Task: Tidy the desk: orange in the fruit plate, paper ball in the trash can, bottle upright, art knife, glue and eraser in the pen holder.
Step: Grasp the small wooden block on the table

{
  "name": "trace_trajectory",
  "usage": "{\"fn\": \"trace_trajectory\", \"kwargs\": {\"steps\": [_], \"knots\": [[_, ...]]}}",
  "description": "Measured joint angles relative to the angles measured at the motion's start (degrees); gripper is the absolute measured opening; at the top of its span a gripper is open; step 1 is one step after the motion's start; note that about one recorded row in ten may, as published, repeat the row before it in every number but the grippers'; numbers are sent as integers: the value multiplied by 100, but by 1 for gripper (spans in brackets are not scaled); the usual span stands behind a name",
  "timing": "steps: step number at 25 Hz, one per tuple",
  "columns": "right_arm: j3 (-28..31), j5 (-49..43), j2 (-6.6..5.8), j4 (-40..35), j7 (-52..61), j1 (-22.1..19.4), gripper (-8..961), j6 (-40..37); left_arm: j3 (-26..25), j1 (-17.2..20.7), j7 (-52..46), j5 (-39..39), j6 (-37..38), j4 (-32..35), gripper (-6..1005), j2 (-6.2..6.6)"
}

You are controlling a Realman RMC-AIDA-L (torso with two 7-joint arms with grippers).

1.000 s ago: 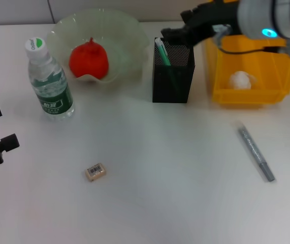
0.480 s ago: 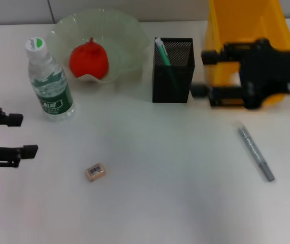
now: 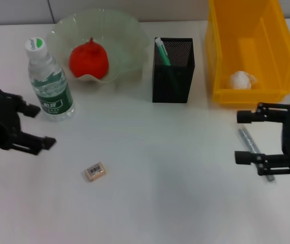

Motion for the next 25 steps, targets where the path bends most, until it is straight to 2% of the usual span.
{"fn": "trace_trajectory", "kwargs": {"steps": [1, 4, 6, 7, 8, 11, 12, 13, 14, 16, 19, 22, 24, 25], "knots": [[190, -87, -8, 217, -123, -4, 760, -80, 373, -73, -121, 226, -80, -9, 799, -9], [451, -306, -17, 408, -144, 17, 760, -104, 982, -133, -383, 548, -305, 8, 798, -21], [507, -362, -19, 454, -146, 23, 760, -106, 982, -133, -383, 548, -305, 8, 798, -21], [551, -405, -19, 496, -148, 30, 760, -111, 1543, -254, -838, 833, -433, -11, 798, -27], [571, -425, -19, 534, -150, 32, 760, -112, 1543, -254, -838, 833, -433, -11, 798, -27], [603, -441, -25, 650, -154, 40, 760, -102, 2065, -355, -1194, 1036, -505, -32, 798, -45], [606, -442, -27, 687, -155, 42, 760, -93, 2065, -355, -1194, 1036, -505, -32, 798, -45], [607, -442, -28, 703, -156, 42, 760, -92, 2720, -420, -1636, 1175, -765, -126, 798, -56], [609, -443, -31, 754, -158, 47, 760, -94, 2994, -468, -1873, 1304, -912, -227, 798, -57], [610, -443, -37, 785, -159, 55, 760, -88, 2994, -468, -1873, 1304, -912, -227, 798, -57], [613, -443, -54, 819, -161, 54, 760, -68, 3658, -528, -2518, 1650, -1434, -482, 798, -67], [615, -442, -55, 837, -167, 51, 760, -65, 3658, -528, -2518, 1650, -1434, -482, 798, -67], [617, -443, -57, 887, -217, 56, 760, -57, 3763, -659, -2738, 1608, -1493, -955, 798, -67], [617, -443, -57, 887, -217, 56, 760, -57, 3763, -659, -2738, 1608, -1493, -955, 798, -67]]}}
